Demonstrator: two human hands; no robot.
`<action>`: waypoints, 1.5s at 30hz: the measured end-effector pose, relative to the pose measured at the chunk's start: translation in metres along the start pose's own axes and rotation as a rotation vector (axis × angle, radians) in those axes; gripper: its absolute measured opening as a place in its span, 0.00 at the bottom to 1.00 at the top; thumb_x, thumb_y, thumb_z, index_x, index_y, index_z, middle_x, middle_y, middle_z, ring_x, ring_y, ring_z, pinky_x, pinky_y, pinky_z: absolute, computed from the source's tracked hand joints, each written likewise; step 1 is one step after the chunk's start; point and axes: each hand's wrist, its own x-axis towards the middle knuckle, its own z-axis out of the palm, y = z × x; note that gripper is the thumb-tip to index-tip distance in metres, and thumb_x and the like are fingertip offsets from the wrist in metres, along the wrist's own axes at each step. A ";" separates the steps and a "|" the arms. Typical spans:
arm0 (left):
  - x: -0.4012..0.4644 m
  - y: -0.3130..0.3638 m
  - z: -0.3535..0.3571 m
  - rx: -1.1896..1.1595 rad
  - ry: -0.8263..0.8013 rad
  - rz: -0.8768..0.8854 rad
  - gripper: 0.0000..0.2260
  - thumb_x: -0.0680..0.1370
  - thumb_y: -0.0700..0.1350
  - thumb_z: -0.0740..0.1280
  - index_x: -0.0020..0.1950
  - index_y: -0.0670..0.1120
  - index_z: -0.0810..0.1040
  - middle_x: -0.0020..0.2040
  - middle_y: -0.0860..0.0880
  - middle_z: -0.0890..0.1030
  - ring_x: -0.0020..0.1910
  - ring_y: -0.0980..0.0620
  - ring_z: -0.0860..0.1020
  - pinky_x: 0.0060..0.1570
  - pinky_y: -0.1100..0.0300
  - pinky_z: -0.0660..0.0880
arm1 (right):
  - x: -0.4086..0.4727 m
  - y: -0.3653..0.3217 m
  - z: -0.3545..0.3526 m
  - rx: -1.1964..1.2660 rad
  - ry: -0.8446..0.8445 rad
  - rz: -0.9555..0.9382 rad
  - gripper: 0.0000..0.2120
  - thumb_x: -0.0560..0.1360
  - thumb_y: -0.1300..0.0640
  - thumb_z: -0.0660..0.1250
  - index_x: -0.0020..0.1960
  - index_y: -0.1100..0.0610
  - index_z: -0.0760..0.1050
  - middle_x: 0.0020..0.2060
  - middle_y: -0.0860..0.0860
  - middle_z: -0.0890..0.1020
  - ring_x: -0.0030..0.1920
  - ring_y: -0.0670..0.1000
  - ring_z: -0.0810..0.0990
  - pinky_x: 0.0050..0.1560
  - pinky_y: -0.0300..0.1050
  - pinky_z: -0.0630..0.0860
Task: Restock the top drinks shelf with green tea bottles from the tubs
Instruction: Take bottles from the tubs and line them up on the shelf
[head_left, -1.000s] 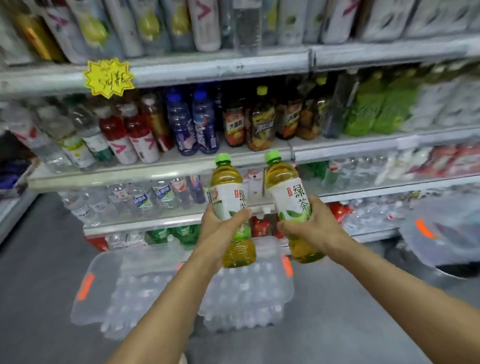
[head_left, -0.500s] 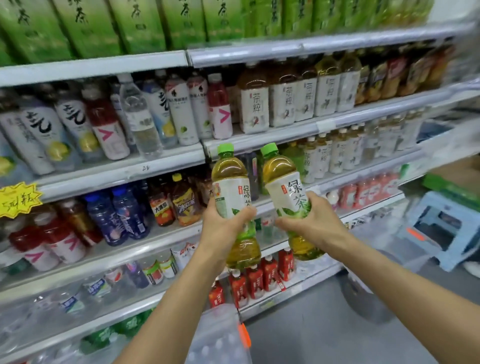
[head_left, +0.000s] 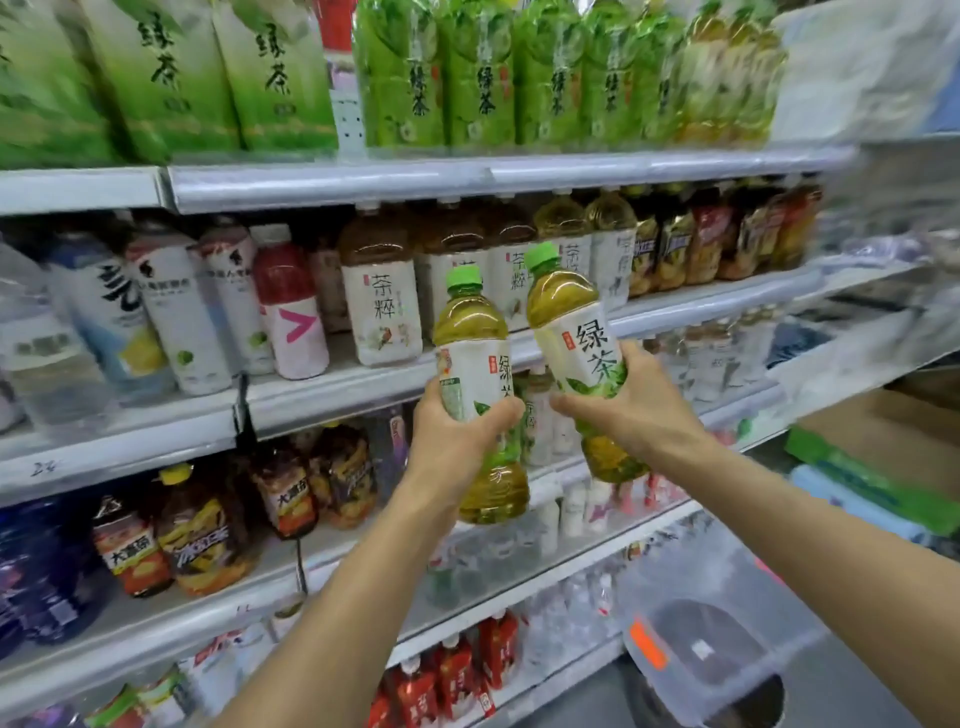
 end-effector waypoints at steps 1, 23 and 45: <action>0.013 0.001 0.013 -0.009 -0.002 0.003 0.26 0.72 0.42 0.77 0.66 0.51 0.72 0.54 0.51 0.82 0.51 0.53 0.82 0.46 0.60 0.80 | 0.015 0.005 -0.009 -0.003 0.012 -0.008 0.25 0.66 0.50 0.79 0.57 0.53 0.72 0.46 0.49 0.82 0.46 0.49 0.82 0.50 0.55 0.82; 0.166 0.013 0.246 0.027 0.100 0.115 0.26 0.73 0.44 0.76 0.65 0.60 0.69 0.56 0.51 0.82 0.54 0.49 0.83 0.55 0.48 0.81 | 0.246 0.121 -0.180 0.120 0.015 -0.168 0.24 0.68 0.48 0.78 0.58 0.52 0.71 0.48 0.48 0.81 0.47 0.47 0.80 0.44 0.45 0.78; 0.341 0.106 0.528 0.030 0.346 0.424 0.14 0.76 0.50 0.70 0.59 0.48 0.76 0.46 0.50 0.80 0.43 0.52 0.77 0.41 0.60 0.74 | 0.520 0.144 -0.432 0.409 0.054 -0.411 0.25 0.76 0.57 0.70 0.69 0.57 0.64 0.49 0.47 0.77 0.50 0.48 0.78 0.43 0.38 0.75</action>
